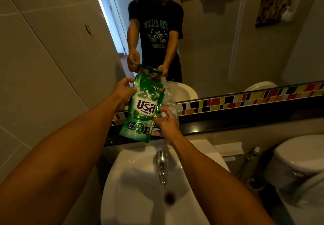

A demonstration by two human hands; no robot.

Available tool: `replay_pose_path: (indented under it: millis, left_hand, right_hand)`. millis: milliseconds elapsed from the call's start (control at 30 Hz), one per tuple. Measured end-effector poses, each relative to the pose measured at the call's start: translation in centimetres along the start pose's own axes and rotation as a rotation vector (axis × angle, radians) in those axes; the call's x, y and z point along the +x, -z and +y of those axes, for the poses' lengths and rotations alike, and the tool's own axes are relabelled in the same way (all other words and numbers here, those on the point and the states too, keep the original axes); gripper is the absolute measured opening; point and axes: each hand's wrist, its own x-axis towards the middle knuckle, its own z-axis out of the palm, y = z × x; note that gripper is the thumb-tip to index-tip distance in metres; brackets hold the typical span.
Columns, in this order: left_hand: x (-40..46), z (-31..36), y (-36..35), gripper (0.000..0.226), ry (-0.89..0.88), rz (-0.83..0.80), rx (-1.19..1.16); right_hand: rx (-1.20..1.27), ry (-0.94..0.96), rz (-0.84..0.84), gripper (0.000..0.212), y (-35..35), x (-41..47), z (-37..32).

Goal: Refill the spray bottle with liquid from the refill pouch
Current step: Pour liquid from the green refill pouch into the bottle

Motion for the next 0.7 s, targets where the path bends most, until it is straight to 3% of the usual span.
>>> replay_pose_path:
  millis: [700]
  left_hand:
    - [0.93, 0.88, 0.34, 0.032, -0.028, -0.003, 0.146]
  right_hand:
    - [0.087, -0.018, 0.001, 0.040, -0.70, -0.72, -0.36]
